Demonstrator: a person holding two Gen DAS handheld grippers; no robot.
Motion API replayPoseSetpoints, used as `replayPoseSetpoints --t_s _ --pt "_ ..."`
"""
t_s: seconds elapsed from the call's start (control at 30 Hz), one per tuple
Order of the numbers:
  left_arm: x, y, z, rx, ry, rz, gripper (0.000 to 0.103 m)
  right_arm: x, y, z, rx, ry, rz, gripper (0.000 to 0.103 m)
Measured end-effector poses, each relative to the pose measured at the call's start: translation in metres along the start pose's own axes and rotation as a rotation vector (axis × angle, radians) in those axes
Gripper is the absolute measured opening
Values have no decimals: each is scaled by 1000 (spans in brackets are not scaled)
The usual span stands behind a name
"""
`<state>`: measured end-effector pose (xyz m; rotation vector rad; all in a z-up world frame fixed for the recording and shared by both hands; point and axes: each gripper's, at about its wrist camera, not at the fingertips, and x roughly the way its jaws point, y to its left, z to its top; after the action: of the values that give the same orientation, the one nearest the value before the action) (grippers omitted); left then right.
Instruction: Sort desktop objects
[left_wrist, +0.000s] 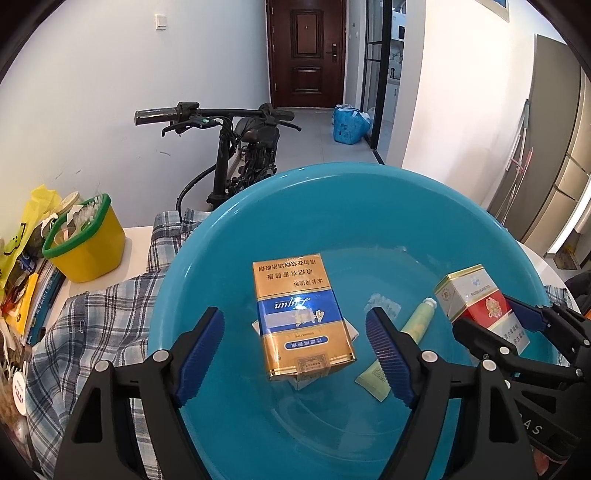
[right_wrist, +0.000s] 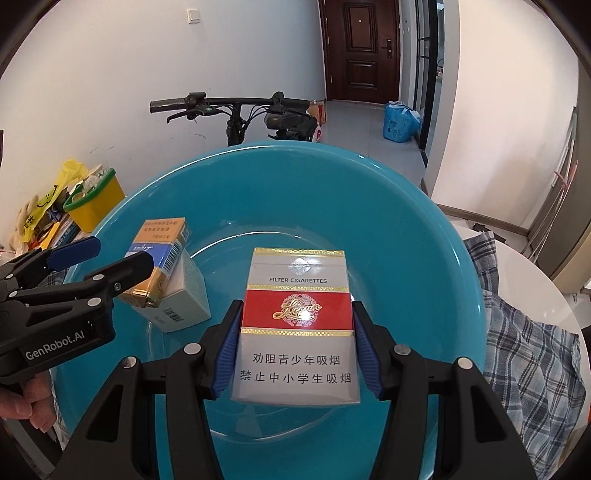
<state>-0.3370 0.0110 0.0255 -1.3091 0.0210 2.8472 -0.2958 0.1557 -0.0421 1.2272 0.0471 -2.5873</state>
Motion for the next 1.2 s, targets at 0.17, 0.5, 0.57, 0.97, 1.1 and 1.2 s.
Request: replayPoseSetpoints --t_s 0.17,0.5,0.57,0.97,1.1,1.2 --pt "0 0 0 0 -2 -1 81 -1 0 0 -3 -3 6 55" --pt "-5 3 2 -2 -23 -5 81 -4 3 1 -18 -3 -14 56" --pt "-5 3 2 -2 -24 -5 81 -4 4 1 -22 -5 -17 56" --pt "-9 3 3 -5 -40 -10 81 -6 2 3 -17 -8 -17 56" --pt "-11 5 4 -10 -49 -12 81 -11 -1 4 -11 -22 -14 56" --pt "-18 5 5 -21 -77 -13 81 -16 -3 7 -9 -38 -12 56"
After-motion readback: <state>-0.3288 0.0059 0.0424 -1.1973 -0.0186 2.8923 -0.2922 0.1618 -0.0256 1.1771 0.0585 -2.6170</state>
